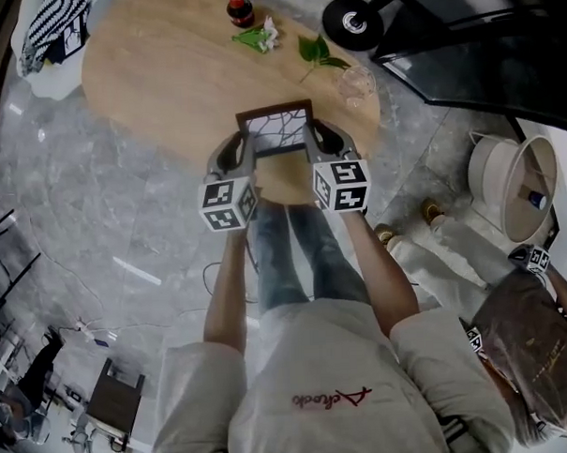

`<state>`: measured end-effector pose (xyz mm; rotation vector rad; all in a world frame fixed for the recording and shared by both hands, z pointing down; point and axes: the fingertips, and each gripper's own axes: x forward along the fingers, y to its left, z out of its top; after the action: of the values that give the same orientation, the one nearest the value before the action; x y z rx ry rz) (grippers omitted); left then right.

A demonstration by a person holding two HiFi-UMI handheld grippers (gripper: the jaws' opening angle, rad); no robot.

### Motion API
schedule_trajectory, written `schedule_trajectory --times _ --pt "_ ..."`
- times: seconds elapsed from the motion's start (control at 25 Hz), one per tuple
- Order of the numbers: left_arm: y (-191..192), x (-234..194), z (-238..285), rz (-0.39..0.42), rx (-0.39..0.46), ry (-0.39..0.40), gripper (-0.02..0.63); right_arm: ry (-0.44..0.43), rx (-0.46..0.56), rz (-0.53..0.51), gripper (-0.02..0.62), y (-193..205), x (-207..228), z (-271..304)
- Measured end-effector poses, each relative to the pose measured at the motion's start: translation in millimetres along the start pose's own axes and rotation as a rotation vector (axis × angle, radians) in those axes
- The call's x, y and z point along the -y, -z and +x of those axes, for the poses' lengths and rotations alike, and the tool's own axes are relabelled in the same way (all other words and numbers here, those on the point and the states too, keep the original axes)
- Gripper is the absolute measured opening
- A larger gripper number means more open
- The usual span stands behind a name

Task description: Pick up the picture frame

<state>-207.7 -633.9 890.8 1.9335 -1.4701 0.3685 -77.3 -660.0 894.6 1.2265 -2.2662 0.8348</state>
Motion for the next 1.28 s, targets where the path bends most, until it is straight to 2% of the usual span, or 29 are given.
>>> schedule_trajectory --times 0.88,1.28 --pt "-208 118 -154 0.174 0.334 0.028 0.079 -0.020 0.363 -0.137 0.077 -207 -61 -183" --pt "-274 169 -221 0.228 0.463 0.040 0.078 -0.040 0.491 -0.190 0.077 -269 -86 -261"
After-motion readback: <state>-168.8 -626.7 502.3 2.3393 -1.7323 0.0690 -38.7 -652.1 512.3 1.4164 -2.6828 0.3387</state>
